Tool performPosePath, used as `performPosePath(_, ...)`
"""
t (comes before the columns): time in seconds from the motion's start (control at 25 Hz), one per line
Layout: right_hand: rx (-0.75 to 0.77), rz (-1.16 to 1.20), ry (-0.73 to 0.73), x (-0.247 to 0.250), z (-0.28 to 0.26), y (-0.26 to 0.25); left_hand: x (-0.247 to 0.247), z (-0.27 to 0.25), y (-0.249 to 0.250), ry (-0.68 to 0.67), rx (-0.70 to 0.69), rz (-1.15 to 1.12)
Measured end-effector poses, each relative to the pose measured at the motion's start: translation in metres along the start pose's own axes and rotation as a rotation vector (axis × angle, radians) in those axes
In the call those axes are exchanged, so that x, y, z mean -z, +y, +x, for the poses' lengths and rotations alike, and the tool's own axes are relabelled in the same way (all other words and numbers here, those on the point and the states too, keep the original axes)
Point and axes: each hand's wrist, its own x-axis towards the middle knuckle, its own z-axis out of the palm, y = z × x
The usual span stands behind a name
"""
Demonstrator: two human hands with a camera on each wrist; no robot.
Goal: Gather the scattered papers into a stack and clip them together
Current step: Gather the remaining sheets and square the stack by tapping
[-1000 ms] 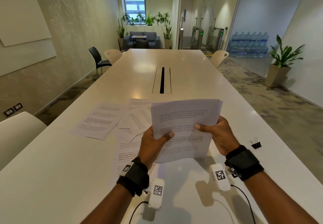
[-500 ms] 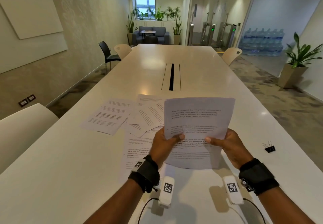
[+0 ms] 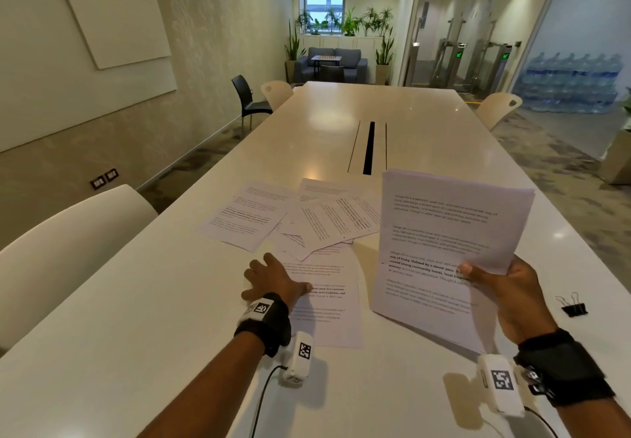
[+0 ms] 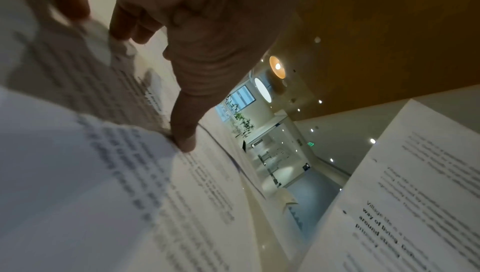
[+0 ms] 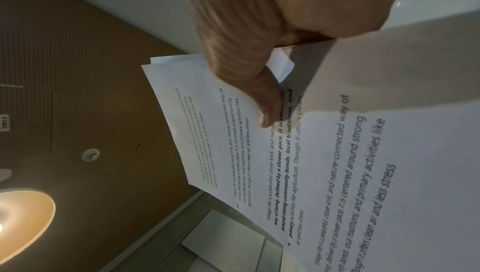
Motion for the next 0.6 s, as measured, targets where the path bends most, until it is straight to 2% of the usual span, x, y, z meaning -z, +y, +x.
performPosePath(0.24,0.002,-0.006,-0.057,-0.012,-0.005,-0.002,0.009,0.028,-0.012,-0.044,0.028,-0.281)
performPosePath(0.36,-0.023,0.036,-0.056,-0.02,-0.001,0.001,0.006,0.037,-0.032,-0.083,-0.01,-0.401)
performPosePath(0.48,-0.051,0.046,-0.074,-0.027,0.003,0.0,0.02,0.045,-0.042,-0.059,-0.062,-0.382)
performPosePath(0.6,-0.066,0.034,-0.074,-0.03,0.009,-0.002,0.042,0.066,-0.04,-0.035,-0.095,-0.242)
